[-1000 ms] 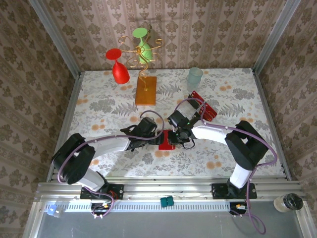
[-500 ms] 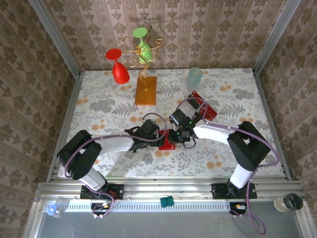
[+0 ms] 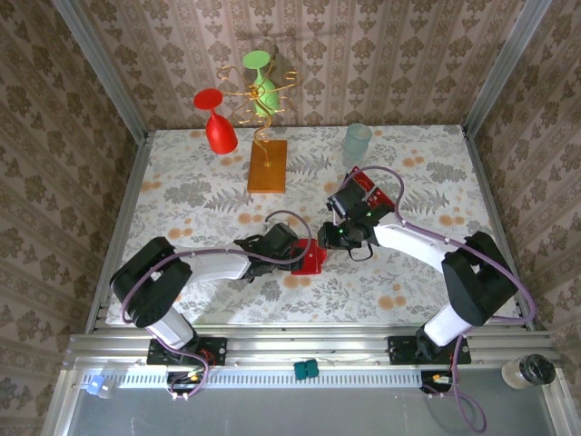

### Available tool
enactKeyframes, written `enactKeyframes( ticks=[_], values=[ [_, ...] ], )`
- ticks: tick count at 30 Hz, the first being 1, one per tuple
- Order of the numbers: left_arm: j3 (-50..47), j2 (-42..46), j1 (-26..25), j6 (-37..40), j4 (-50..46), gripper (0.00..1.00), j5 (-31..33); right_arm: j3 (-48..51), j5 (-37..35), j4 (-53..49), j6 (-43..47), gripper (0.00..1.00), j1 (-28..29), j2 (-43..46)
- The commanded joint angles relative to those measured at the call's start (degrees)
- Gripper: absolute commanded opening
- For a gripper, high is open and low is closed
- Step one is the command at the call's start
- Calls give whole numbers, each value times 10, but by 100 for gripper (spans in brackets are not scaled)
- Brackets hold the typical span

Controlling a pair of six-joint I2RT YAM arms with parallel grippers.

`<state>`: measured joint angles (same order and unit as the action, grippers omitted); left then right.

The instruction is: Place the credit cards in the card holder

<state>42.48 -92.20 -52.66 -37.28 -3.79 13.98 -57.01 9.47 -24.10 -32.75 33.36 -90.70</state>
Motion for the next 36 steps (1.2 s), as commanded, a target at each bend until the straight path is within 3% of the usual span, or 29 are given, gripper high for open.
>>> enactKeyframes(
  ticks=[1,18,25,33,36],
  values=[
    [-3,-30,-13,-3,-10,100,-30,5,9,-15,8,33,0,-15],
    [-8,-39,-18,-11,-1,100,-30,22,20,3,6,26,4,-31],
    [-7,-40,-19,-12,-1,100,-28,23,21,5,4,14,4,-30],
    [-8,-40,-19,-12,0,100,-29,16,17,-1,6,17,3,-23],
    [-8,-40,-19,-13,0,100,-30,12,16,-2,6,14,3,-22]
  ],
)
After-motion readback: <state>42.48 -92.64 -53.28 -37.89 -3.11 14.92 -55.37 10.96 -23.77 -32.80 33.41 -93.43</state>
